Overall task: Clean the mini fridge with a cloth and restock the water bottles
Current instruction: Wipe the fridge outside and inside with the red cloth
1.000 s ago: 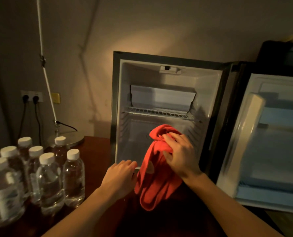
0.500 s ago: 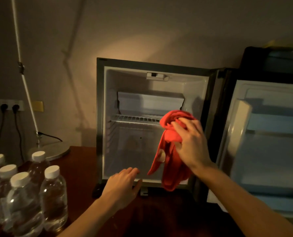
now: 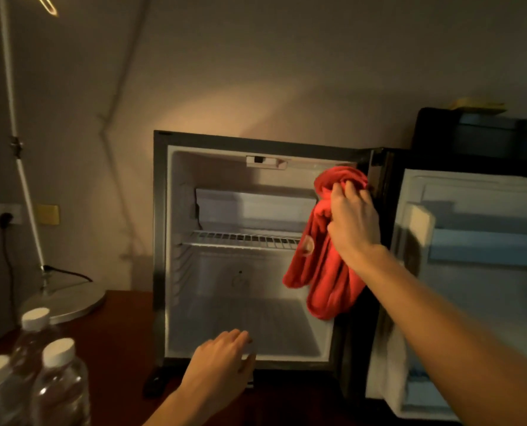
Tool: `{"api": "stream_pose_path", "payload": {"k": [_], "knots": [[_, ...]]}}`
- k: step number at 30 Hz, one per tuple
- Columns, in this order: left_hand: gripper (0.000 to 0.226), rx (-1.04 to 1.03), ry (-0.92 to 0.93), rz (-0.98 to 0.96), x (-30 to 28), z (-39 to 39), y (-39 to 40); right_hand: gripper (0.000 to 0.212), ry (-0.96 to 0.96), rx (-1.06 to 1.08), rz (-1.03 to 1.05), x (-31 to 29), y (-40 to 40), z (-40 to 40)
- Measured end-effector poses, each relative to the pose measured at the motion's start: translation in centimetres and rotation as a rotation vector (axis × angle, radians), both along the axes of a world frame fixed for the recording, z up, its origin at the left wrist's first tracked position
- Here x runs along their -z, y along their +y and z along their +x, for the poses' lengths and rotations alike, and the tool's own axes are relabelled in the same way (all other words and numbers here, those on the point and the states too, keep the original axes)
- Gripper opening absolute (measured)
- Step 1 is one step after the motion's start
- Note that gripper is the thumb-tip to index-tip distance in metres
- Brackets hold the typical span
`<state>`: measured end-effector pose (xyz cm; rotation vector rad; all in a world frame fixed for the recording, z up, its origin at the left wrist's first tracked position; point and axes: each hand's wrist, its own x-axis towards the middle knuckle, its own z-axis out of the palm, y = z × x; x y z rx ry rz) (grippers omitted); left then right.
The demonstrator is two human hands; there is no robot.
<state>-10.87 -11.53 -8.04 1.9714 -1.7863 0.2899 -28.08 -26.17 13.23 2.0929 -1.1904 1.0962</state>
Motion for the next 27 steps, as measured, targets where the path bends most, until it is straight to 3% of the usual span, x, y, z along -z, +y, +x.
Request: {"api": "stream_pose_path", "payload": {"k": [6,11,15,18,20,22,27], "knots": [[0.033,-0.025,-0.017,0.014,-0.2,1.6,0.9,0.06,0.111,0.015,0.089,4.5,0.3,1.2],[0.035,-0.027,-0.034,0.016,-0.4,0.8,1.1,0.032,0.03,-0.201,0.338,9.8,1.4,0.2],[0.063,-0.008,-0.02,-0.035,-0.6,-1.7,1.3,0.035,-0.124,-0.361,0.367,13.8,4.5,-1.5],[0.093,0.116,0.15,-0.053,0.0,-4.5,0.8,0.036,-0.214,-0.518,0.376,15.3,7.7,-2.4],[0.085,0.279,0.436,-0.126,0.6,-6.5,0.6,0.034,-0.276,-0.616,0.415,15.9,9.3,-3.1],[0.062,0.344,0.679,-0.255,1.1,-8.1,0.7,0.035,-0.307,-0.651,0.5,16.5,10.1,-4.4],[0.031,0.225,0.762,-0.317,2.4,-11.1,1.7,0.044,-0.177,-0.63,0.68,18.6,10.0,-9.6]]}}
